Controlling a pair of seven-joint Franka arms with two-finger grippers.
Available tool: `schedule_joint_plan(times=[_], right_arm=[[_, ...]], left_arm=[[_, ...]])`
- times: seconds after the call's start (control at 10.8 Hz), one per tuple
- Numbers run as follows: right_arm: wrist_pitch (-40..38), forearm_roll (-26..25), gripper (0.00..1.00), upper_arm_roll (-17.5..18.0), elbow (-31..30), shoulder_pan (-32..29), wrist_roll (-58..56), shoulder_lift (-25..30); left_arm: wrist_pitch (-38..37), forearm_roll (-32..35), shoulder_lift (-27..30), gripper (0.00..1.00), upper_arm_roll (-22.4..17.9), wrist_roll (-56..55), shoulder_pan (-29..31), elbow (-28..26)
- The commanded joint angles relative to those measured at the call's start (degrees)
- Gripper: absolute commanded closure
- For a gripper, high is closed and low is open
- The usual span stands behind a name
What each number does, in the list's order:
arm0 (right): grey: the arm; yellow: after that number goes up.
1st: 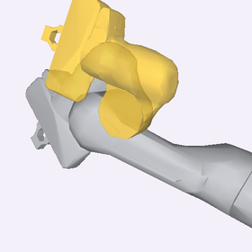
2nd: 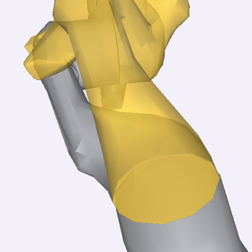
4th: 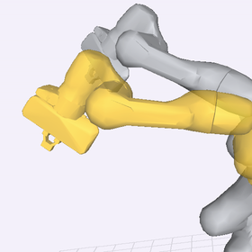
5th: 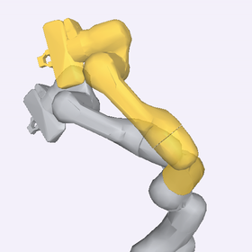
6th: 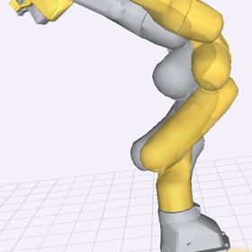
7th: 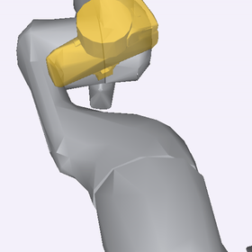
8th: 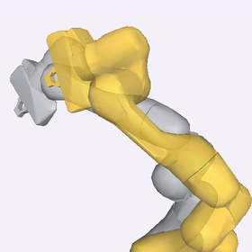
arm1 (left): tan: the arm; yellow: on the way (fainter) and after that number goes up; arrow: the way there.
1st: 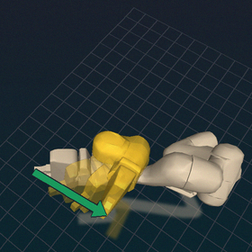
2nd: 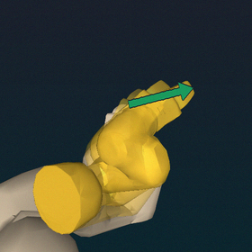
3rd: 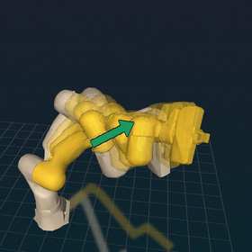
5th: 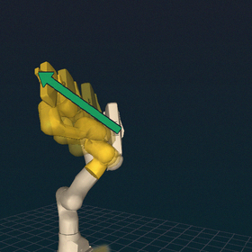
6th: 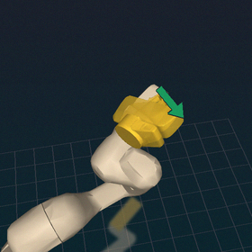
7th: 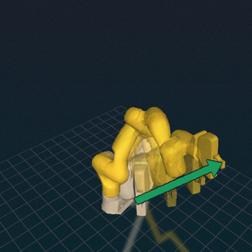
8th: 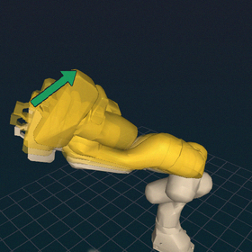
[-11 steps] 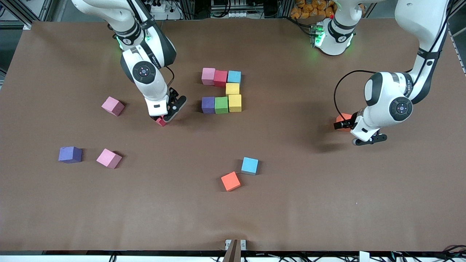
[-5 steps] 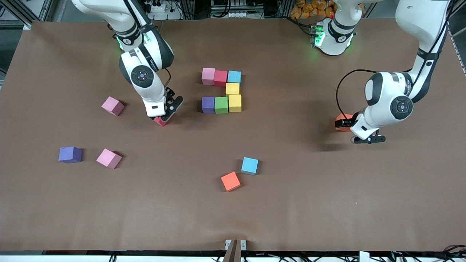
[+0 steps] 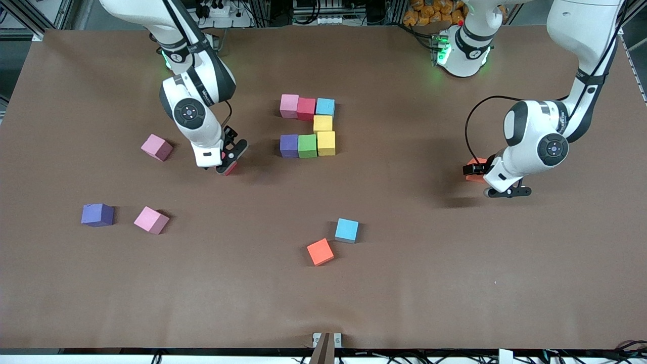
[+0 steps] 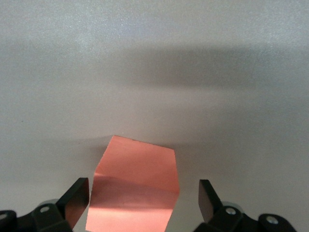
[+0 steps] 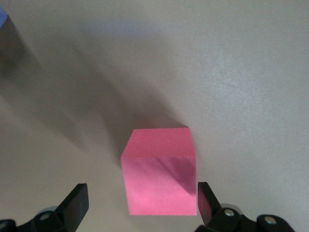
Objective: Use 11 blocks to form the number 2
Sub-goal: 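Lower onto and grasp the pink block with the right gripper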
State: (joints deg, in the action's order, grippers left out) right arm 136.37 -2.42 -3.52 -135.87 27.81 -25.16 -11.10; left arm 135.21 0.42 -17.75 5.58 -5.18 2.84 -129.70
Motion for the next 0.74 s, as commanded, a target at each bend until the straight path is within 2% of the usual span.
schedule_joint_plan(times=[0.0,0.65], right_arm=[[0.21,-0.22,0.00,0.53,1.04,-1.27,-0.77,-0.50],[1.62,-0.22,0.00,0.44,1.31,-1.10,-0.68,-2.79]], left_arm=[[1.02,1.43,-0.44,0.00,0.13,1.66,0.24,-0.64],[1.02,1.52,-0.89,0.00,0.13,2.63,0.41,-0.55]])
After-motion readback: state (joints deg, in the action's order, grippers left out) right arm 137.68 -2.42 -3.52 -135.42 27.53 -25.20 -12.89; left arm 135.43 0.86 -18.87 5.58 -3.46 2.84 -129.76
